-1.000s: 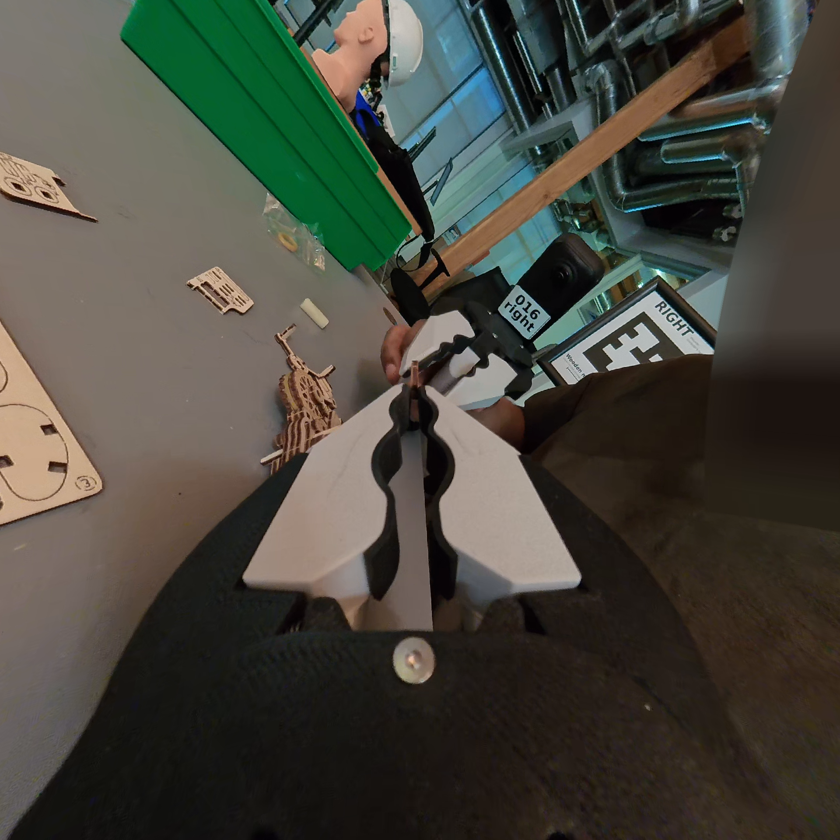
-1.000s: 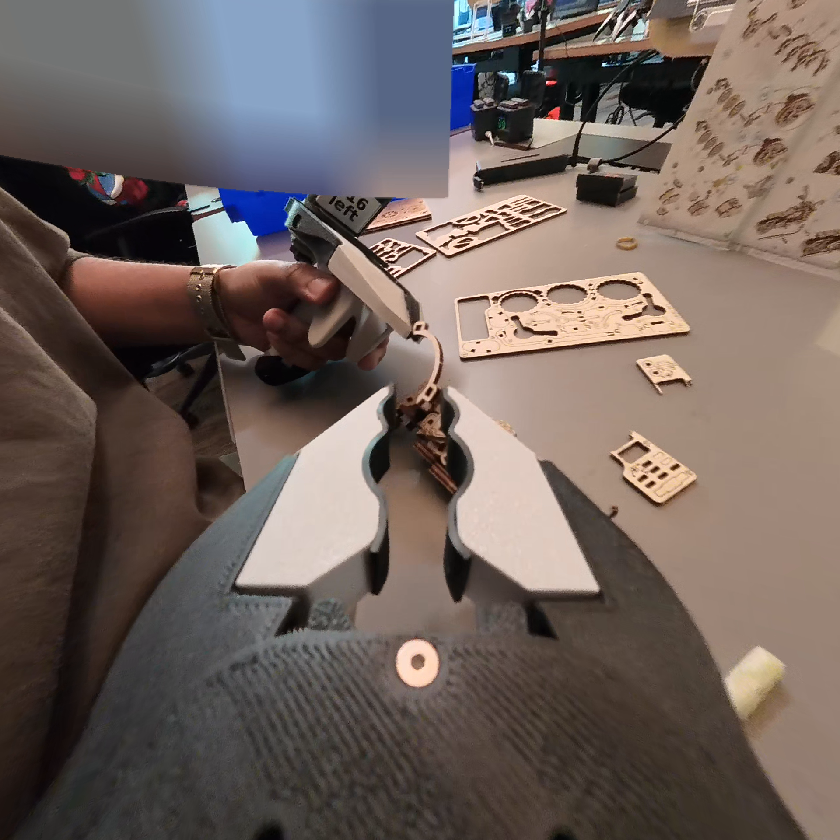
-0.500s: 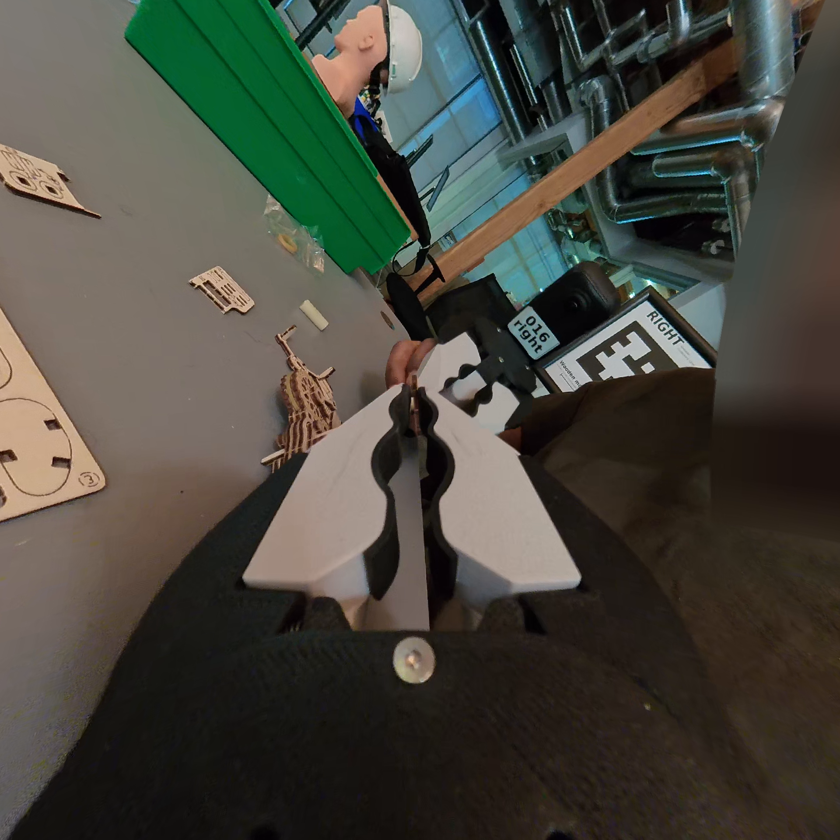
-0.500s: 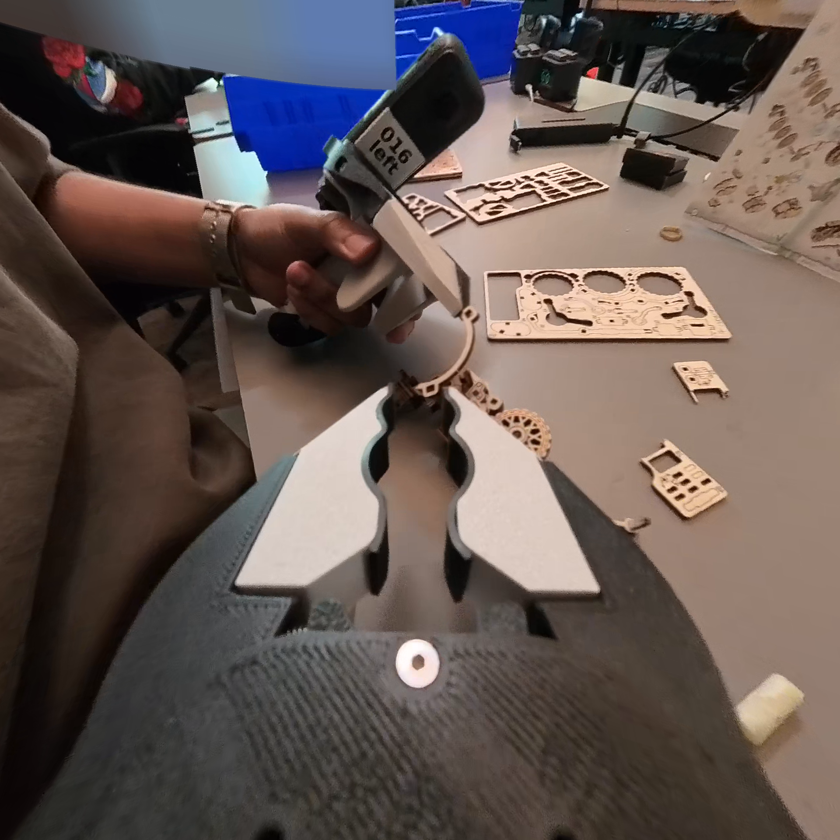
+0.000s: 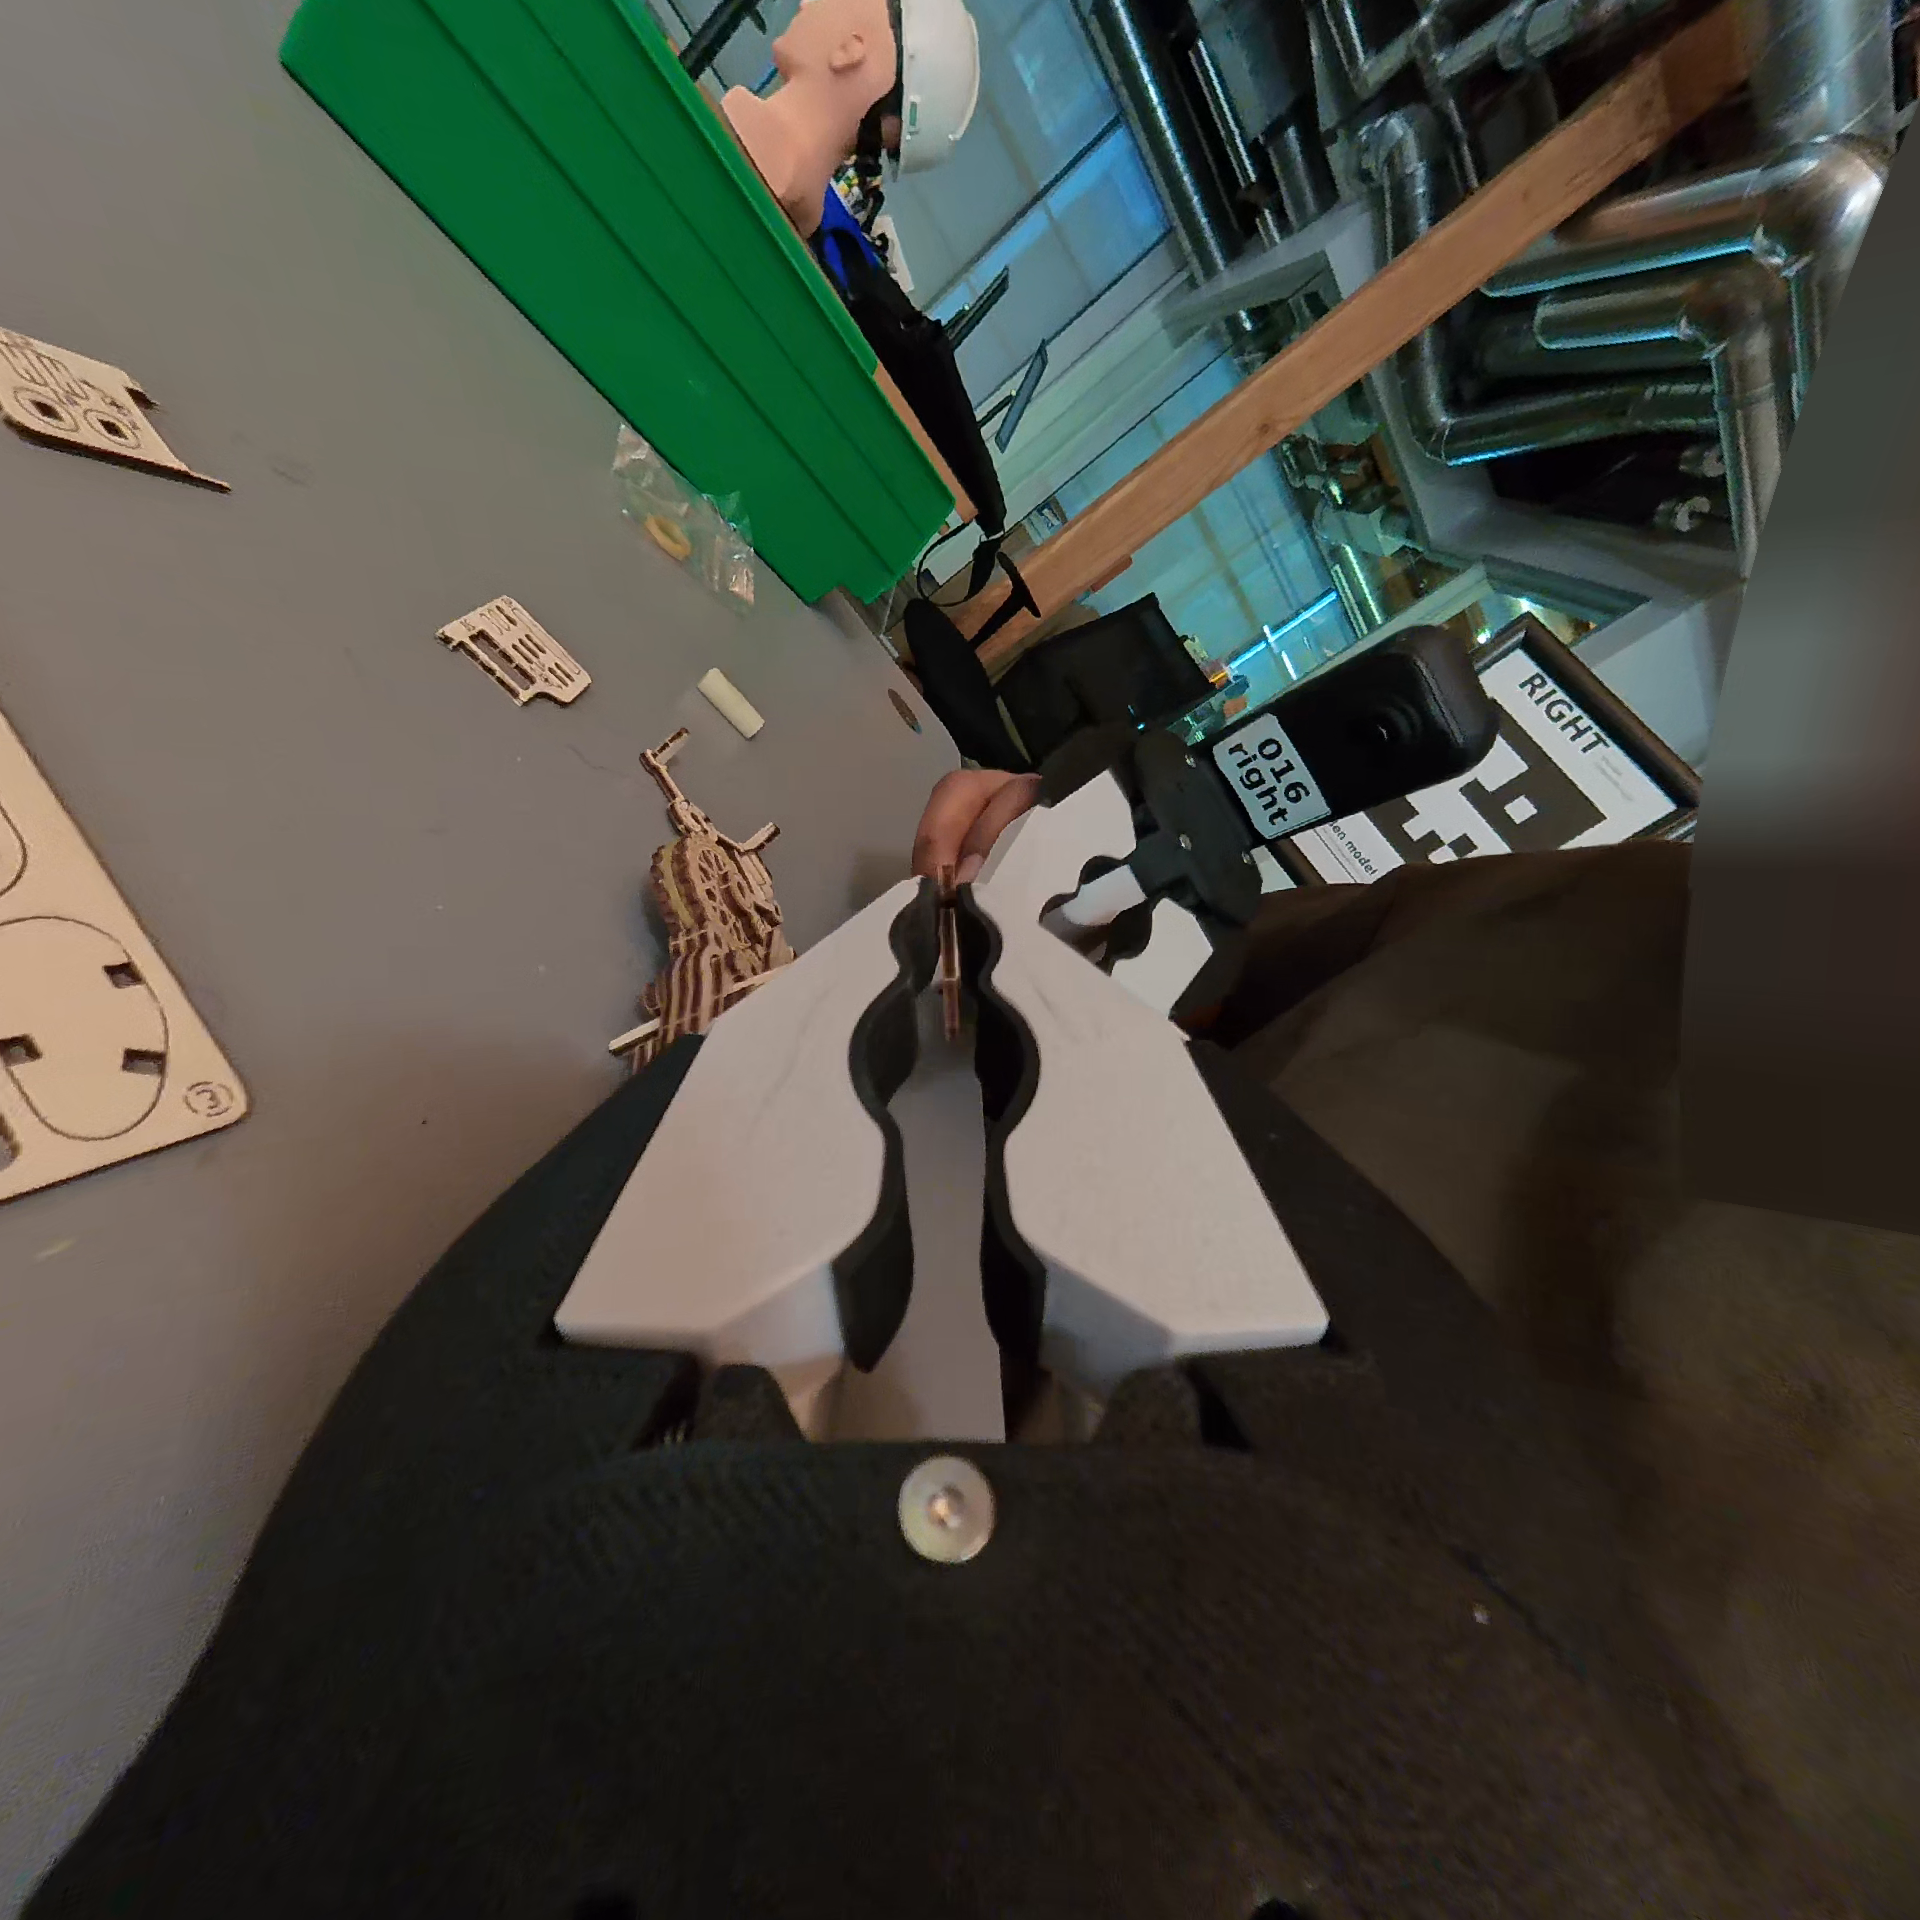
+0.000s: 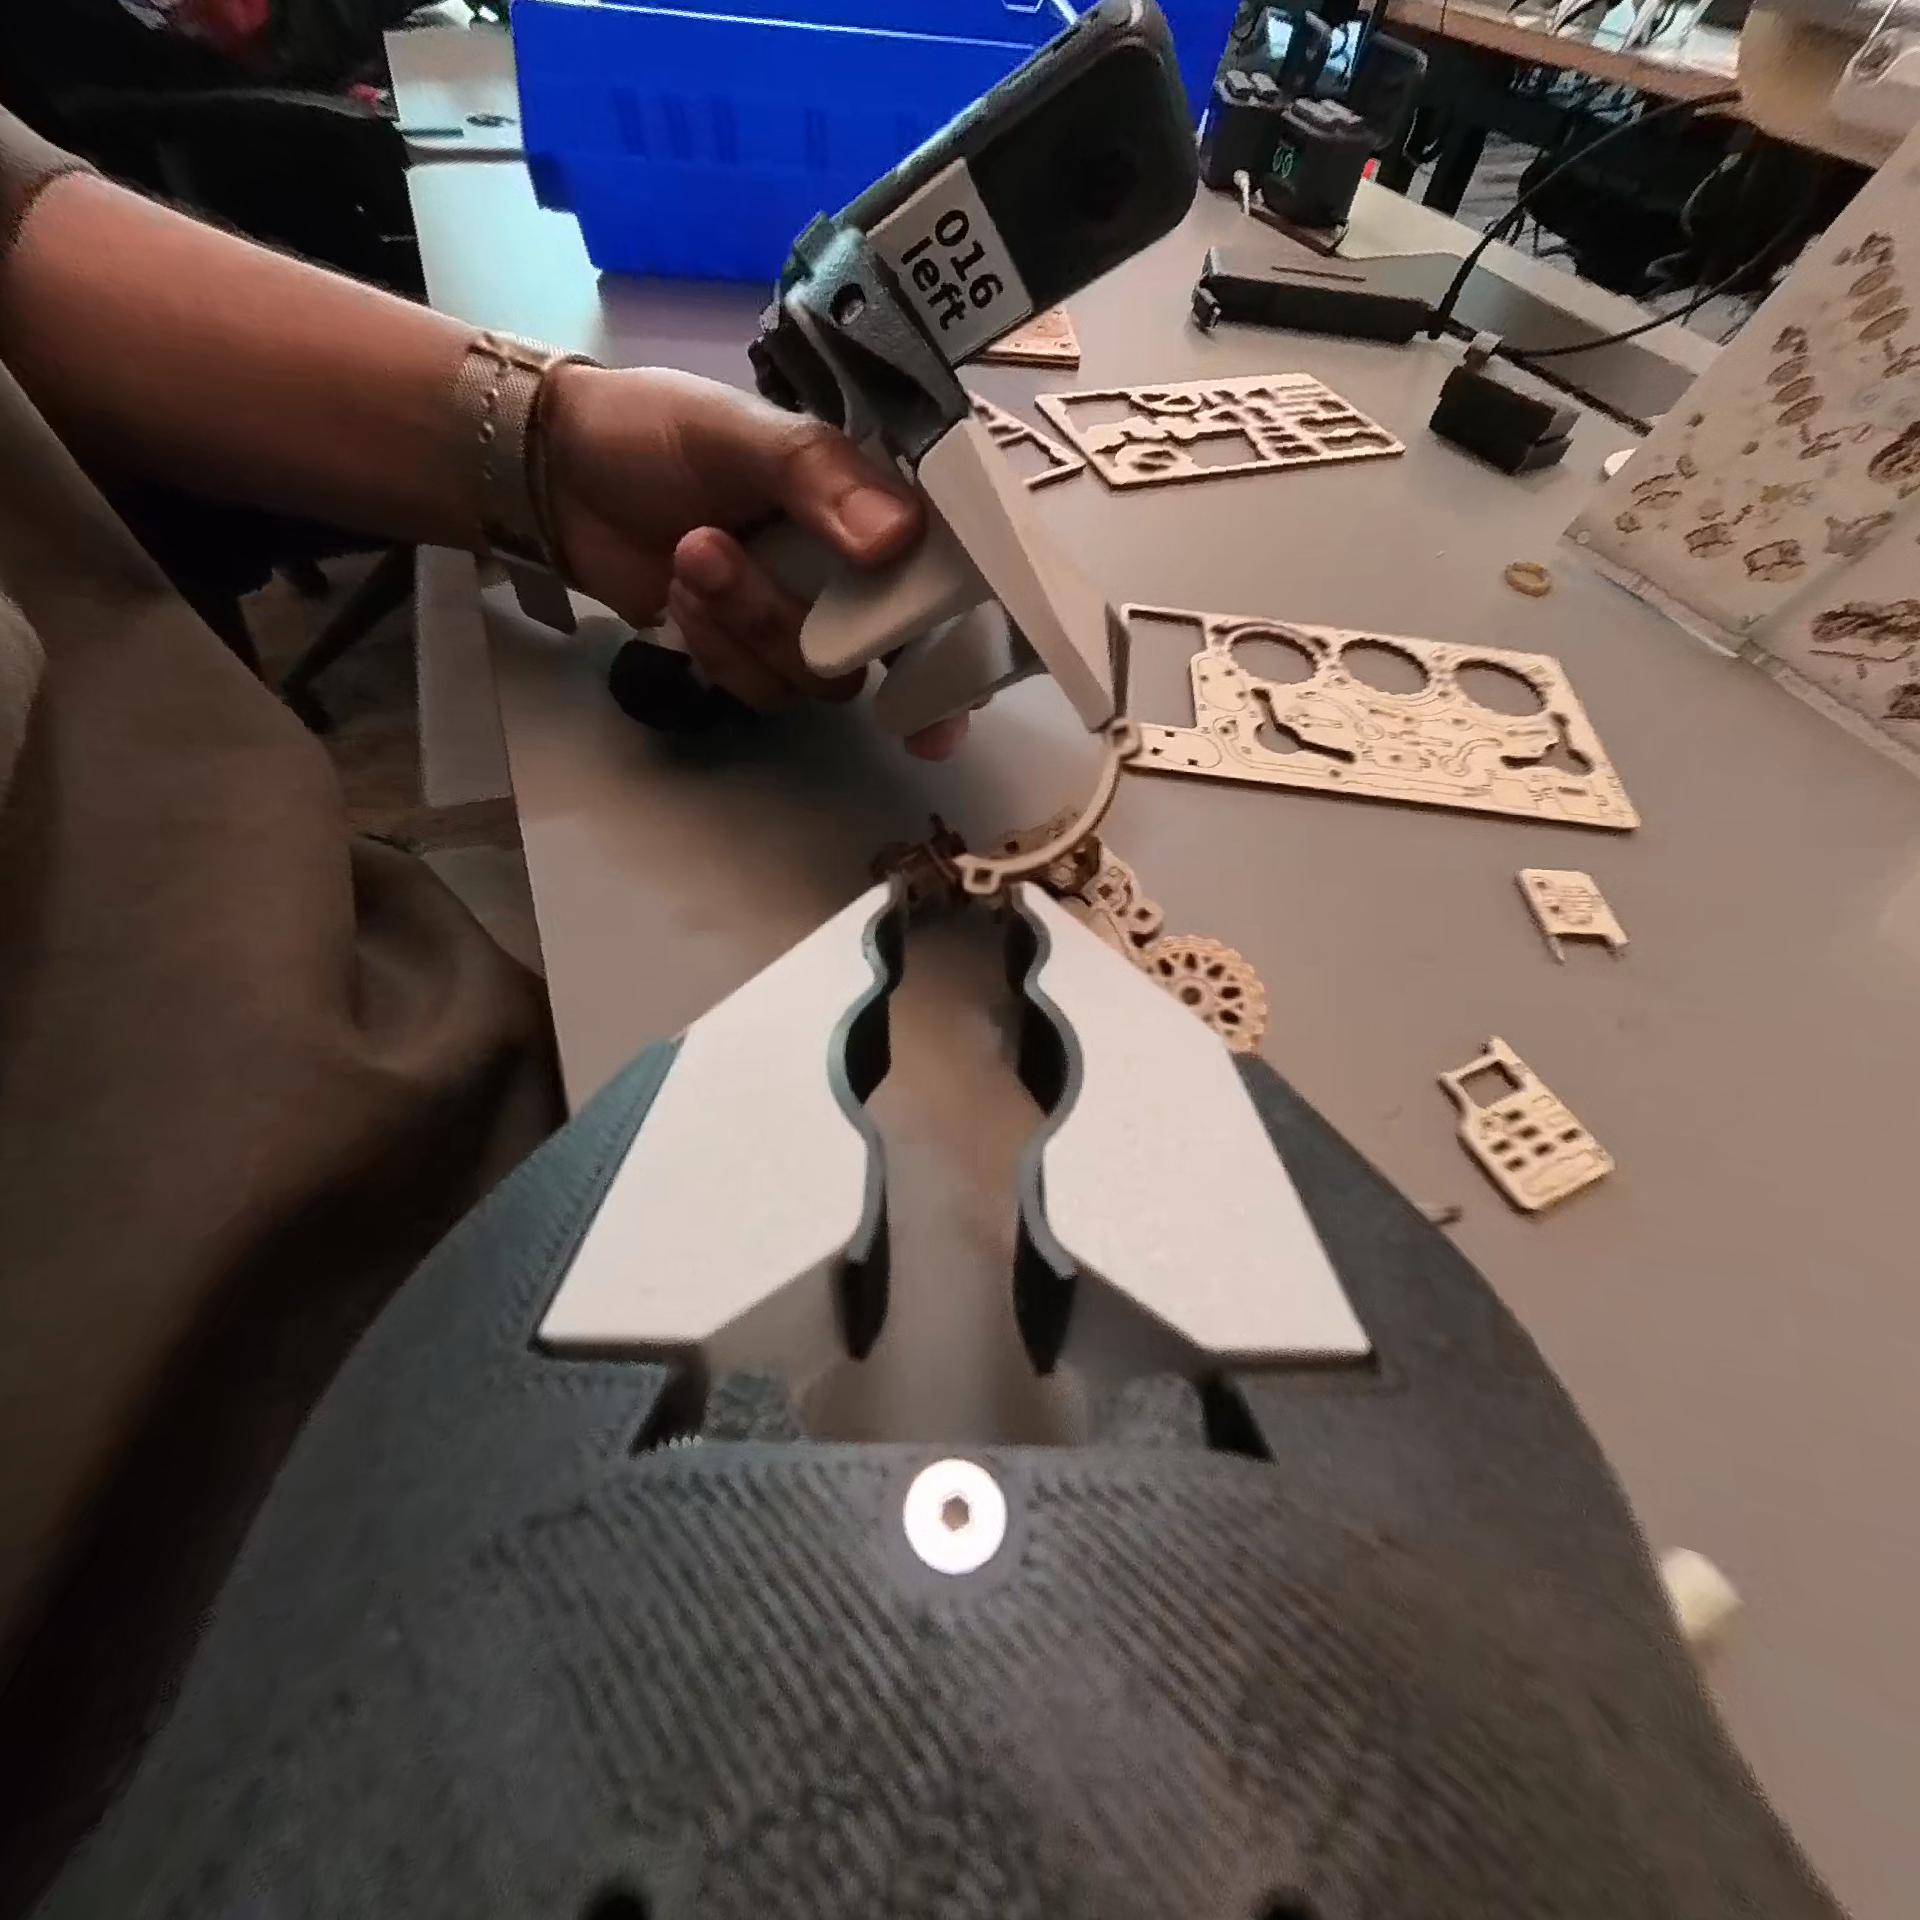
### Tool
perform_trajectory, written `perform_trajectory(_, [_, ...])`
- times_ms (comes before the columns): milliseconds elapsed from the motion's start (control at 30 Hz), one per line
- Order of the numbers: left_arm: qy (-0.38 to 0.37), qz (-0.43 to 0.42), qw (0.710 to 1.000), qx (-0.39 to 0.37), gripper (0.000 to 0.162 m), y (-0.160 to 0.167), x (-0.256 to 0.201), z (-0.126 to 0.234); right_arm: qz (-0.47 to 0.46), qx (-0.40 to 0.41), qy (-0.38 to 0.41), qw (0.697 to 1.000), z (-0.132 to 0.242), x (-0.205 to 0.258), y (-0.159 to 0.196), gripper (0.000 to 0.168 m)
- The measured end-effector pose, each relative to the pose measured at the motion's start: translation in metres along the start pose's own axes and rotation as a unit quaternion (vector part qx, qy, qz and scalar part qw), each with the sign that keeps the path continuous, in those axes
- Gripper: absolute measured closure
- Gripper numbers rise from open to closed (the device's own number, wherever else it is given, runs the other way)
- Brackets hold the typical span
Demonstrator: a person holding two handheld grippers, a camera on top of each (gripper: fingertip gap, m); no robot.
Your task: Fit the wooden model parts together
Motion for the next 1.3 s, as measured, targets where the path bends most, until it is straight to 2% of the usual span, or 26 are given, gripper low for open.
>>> perform_trajectory(33, [0.0,0.0,1.0,-0.002,0.162,-0.001,0.0,0.001,0.015,-0.004,0.011,1.0,0.003,-0.003,0.0,0.151])
perform_trajectory(200, [0.007,0.01,1.0,-0.009,0.162,-0.004,0.001,0.005,0.07,-0.04,0.053,0.995,0.019,-0.02,-0.005,0.151])
perform_trajectory(267, [0.015,0.019,1.0,0.004,0.162,0.0,0.0,0.002,0.075,-0.047,0.043,0.995,0.022,-0.02,-0.005,0.148])
perform_trajectory(467, [0.072,0.113,0.99,0.05,0.162,0.018,-0.009,-0.007,0.1,-0.073,-0.035,0.992,0.026,0.003,-0.008,0.135])
perform_trajectory(733, [0.051,0.11,0.988,0.096,0.162,0.033,-0.009,-0.009,0.155,-0.038,-0.062,0.985,0.013,0.02,0.0,0.12])
perform_trajectory(1133, [0.032,0.096,0.989,0.111,0.162,0.04,-0.009,-0.012,0.212,-0.018,-0.041,0.976,0.006,0.025,0.003,0.124])
perform_trajectory(1300, [0.017,0.085,0.992,0.091,0.158,0.037,-0.006,-0.012,0.212,-0.007,-0.032,0.977,0.005,0.022,0.005,0.124])
Point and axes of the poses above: each gripper's, where its closed fingertips meet, z back along the fingers, y out of its underside, x = y × z across the jaws, the point moved 4 cm from there along z, back along the fingers, and after that the axes turned 7 degrees about z, right-handed, at the moved point
